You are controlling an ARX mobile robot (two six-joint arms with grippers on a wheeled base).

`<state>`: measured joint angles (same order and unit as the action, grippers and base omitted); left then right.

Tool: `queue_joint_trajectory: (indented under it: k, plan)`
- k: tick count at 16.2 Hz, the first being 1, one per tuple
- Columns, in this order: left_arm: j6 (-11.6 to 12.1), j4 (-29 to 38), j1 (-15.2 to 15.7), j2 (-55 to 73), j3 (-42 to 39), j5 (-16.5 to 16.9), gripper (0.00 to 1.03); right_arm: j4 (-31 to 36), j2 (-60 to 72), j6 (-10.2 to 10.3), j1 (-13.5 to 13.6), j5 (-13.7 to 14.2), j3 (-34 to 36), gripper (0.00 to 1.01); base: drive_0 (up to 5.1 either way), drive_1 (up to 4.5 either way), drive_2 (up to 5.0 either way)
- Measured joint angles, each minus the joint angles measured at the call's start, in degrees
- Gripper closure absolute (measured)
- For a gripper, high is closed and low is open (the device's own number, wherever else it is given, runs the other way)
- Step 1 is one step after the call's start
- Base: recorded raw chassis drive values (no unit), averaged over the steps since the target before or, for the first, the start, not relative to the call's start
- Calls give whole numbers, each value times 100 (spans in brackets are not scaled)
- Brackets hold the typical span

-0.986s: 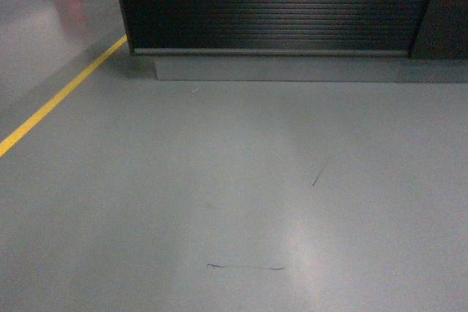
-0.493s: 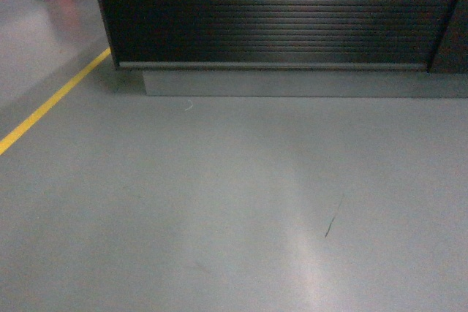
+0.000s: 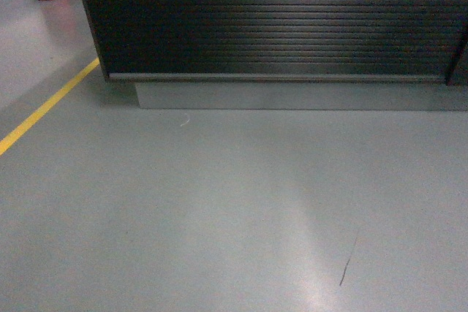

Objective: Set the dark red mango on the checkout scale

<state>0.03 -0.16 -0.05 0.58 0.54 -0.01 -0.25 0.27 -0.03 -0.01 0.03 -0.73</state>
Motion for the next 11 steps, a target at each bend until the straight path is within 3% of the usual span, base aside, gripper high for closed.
queue_joint_trajectory:
  k: [11]
  plan:
    - [2,31,0,0,0,0,5,13,0,0,0,0,0,3,-3,392,-397]
